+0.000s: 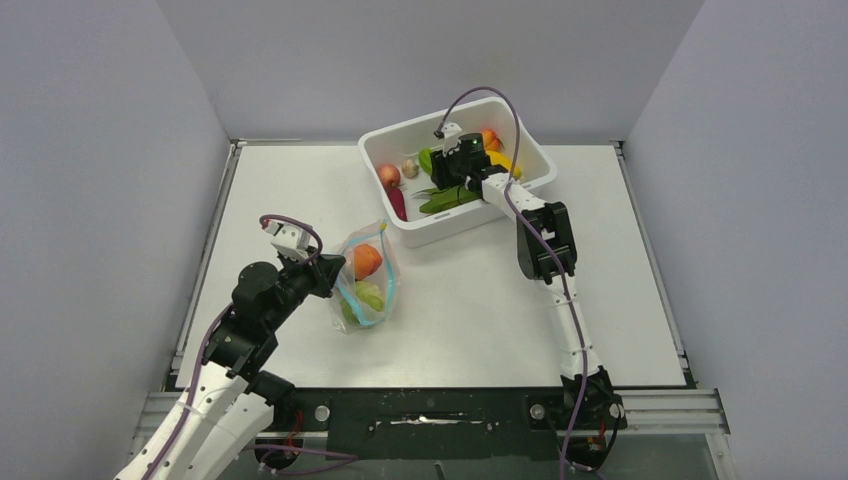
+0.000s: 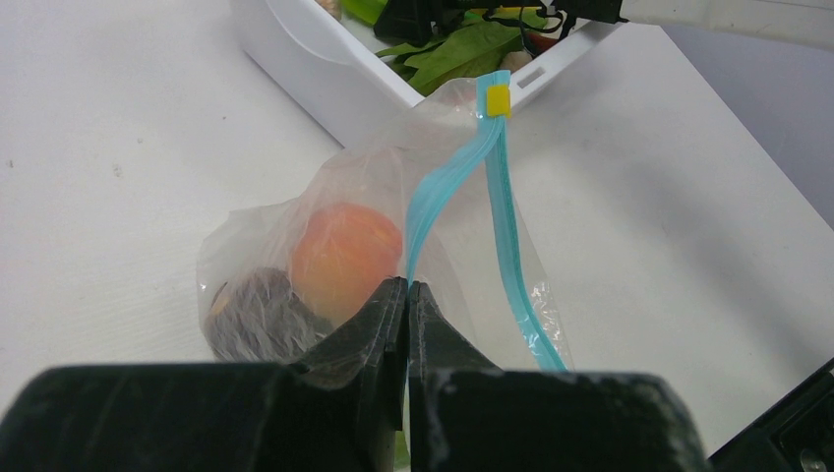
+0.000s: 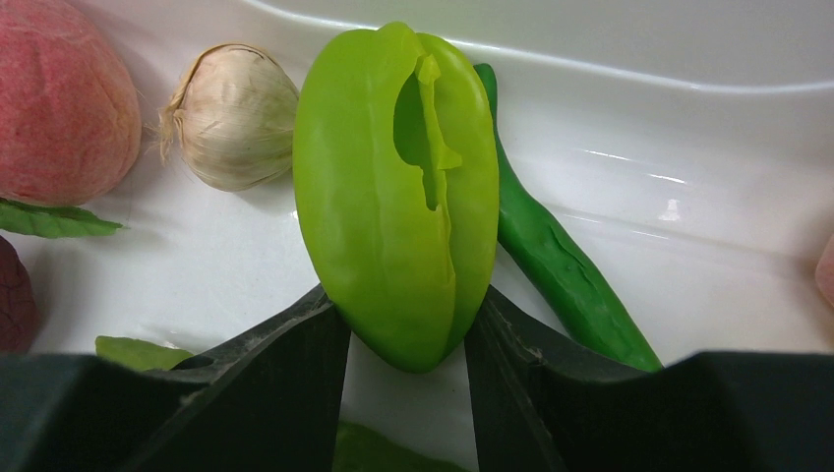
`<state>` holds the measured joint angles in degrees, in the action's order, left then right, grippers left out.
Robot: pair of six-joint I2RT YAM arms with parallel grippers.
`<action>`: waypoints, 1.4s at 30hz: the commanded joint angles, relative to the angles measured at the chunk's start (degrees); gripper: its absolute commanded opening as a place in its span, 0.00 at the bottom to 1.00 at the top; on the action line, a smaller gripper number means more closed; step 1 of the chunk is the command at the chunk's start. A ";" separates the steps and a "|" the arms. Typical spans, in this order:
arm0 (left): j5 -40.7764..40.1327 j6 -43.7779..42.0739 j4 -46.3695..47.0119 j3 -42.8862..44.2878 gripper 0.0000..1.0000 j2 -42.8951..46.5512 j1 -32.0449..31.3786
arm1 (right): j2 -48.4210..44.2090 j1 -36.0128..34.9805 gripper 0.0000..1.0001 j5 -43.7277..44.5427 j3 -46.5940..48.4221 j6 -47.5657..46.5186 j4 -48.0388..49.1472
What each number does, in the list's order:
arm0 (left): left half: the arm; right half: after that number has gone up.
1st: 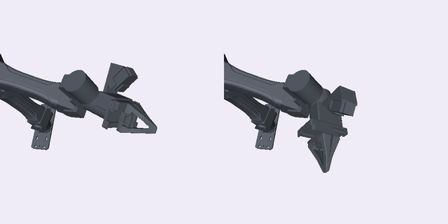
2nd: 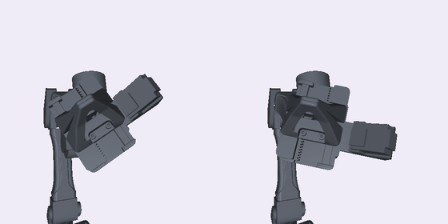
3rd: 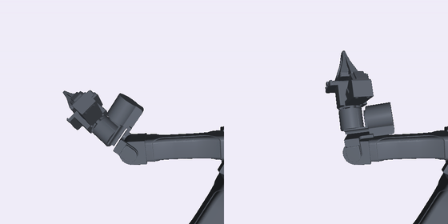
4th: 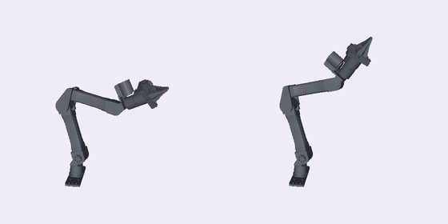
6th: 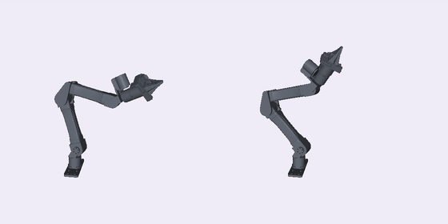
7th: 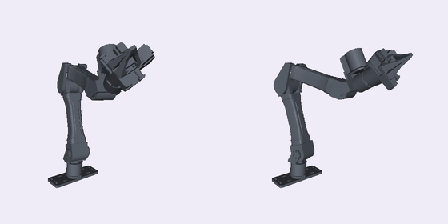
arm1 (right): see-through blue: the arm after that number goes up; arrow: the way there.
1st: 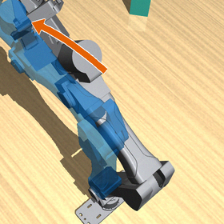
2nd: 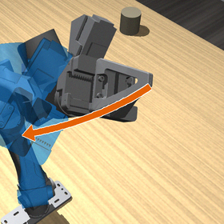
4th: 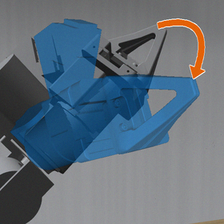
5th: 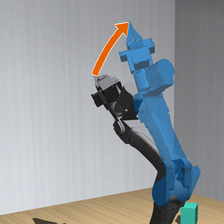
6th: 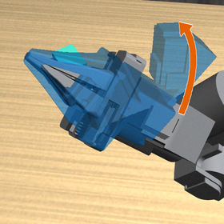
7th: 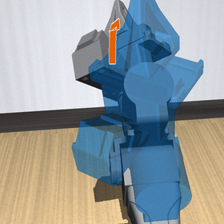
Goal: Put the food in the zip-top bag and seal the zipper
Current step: Pick up the fake vegetable from the bin.
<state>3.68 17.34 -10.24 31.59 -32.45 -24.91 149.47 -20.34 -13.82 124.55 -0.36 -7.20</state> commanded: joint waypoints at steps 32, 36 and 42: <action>-0.15 -0.47 2.48 0.16 0.00 1.47 1.16 | -23.63 -0.57 0.29 -0.94 -15.77 2.92 8.16; -0.18 -0.47 2.51 0.19 0.00 1.61 1.26 | -26.33 -0.66 0.29 -1.09 -18.25 3.20 8.03; 0.02 -0.47 2.46 0.13 0.00 1.68 1.31 | -32.67 -1.57 0.28 -0.76 -24.32 3.21 7.48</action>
<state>3.64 17.34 -10.33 31.42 -31.42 -24.03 124.99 -20.84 -14.22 102.61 2.35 -3.03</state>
